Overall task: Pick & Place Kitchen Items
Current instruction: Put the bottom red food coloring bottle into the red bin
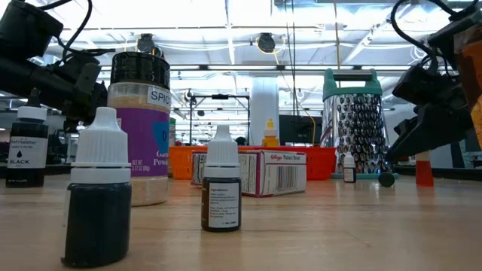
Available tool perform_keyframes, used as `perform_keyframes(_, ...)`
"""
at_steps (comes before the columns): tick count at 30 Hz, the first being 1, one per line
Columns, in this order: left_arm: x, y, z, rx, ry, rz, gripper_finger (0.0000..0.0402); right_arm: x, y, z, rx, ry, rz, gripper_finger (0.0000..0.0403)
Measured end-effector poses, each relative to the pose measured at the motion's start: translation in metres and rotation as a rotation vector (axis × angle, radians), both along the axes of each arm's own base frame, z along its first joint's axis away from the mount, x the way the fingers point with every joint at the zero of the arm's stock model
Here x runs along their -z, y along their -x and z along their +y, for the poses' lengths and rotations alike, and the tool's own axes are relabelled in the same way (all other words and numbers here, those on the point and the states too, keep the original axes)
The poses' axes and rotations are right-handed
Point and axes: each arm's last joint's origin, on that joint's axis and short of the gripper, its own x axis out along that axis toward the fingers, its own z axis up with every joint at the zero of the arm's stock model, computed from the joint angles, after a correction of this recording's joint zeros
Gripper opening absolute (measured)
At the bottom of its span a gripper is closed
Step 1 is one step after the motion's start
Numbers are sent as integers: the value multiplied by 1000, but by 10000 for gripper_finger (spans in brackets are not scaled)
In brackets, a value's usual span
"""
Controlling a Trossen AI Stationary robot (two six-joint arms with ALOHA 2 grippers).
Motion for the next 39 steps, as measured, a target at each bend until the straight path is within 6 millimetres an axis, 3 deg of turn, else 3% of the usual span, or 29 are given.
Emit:
perform_keyframes(3, 0, 0, 0, 0, 0, 0, 141, 8, 4, -1, 21, -9, 20, 105)
perform_keyframes(10, 0, 0, 0, 0, 0, 0, 141, 3, 1, -1, 41, -13, -52, 29)
perform_keyframes(24, 0, 0, 0, 0, 0, 0, 141, -6, -4, 0, 22, 11, -136, 29)
perform_keyframes(34, 0, 0, 0, -1, 1, -3, 141, -61, -26, -4, 58, 113, -273, 28)
perform_keyframes(39, 0, 0, 0, -1, 1, -6, 141, -68, -34, -9, 90, 129, -262, 28)
